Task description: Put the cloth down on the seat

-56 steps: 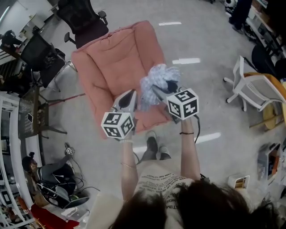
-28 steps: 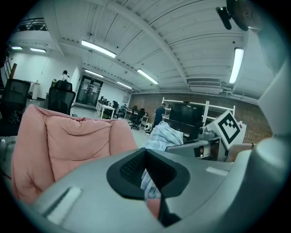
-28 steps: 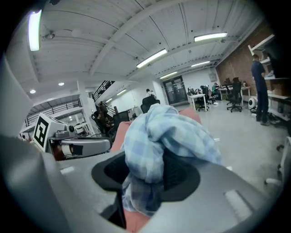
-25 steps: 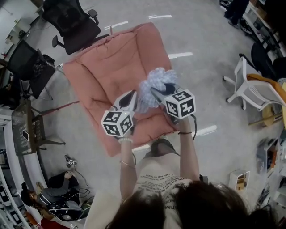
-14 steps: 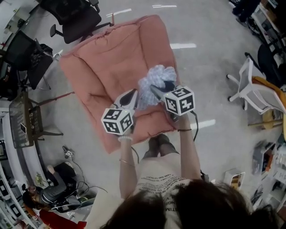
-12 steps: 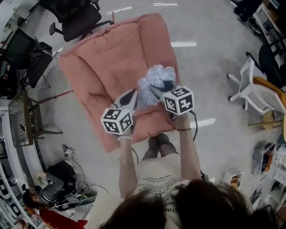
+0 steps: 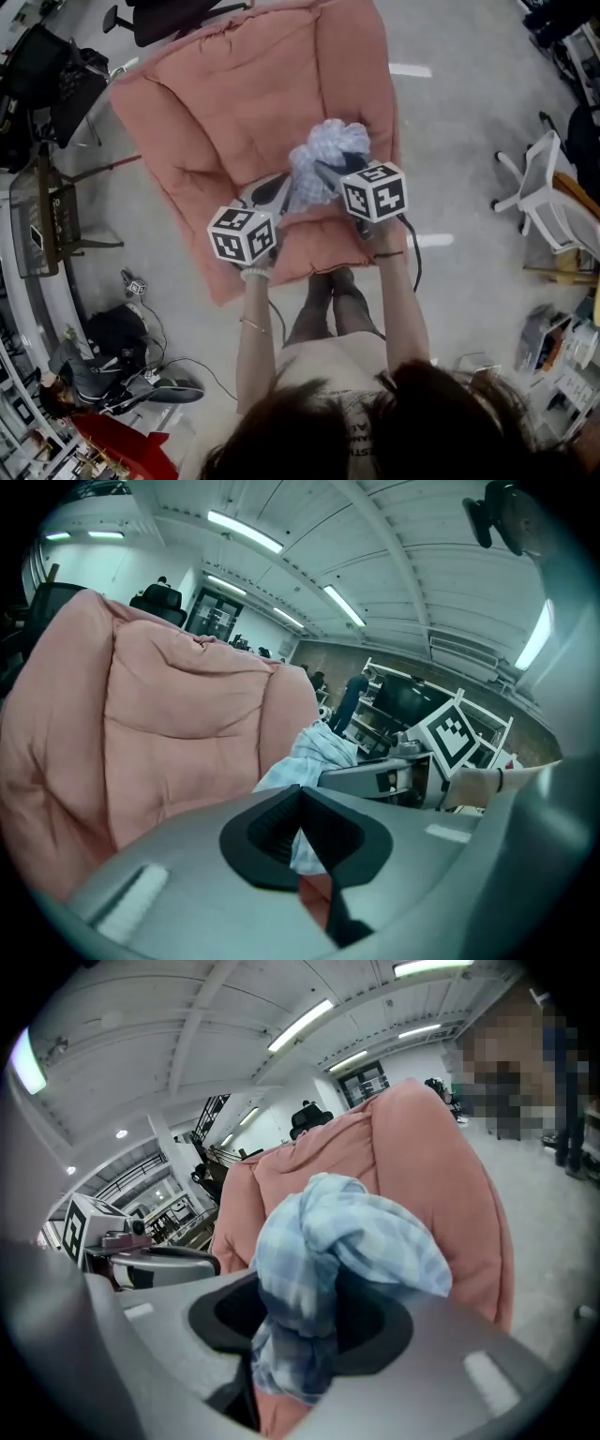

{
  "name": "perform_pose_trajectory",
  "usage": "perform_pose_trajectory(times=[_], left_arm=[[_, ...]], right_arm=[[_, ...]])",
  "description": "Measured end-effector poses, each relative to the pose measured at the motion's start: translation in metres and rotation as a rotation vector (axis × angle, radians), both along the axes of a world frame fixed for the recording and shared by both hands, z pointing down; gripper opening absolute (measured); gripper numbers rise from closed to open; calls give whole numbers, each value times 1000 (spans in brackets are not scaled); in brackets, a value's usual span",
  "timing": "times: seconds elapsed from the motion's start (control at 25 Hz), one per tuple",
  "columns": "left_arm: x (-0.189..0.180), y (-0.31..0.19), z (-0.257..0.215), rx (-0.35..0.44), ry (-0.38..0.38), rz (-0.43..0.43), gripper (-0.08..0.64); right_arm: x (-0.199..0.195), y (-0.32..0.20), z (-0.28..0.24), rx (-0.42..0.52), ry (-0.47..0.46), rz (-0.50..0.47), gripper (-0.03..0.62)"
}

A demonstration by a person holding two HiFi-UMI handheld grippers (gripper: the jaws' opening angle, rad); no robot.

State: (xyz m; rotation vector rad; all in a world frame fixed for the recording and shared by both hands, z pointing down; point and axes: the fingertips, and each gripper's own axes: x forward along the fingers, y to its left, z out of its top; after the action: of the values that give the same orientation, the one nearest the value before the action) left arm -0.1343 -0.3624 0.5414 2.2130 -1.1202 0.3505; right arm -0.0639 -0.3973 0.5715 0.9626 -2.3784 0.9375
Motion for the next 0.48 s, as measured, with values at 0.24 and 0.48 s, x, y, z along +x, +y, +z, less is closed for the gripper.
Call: perform_pose_trajectory(times=[0.24, 0.48], left_arm=[[-14, -9, 38, -53, -4, 1, -2], [-25, -17, 76, -96, 16, 10, -2]], right_arm=[[-11, -15, 41, -36, 10, -23, 193], [-28, -23, 79, -74, 26, -44, 193]])
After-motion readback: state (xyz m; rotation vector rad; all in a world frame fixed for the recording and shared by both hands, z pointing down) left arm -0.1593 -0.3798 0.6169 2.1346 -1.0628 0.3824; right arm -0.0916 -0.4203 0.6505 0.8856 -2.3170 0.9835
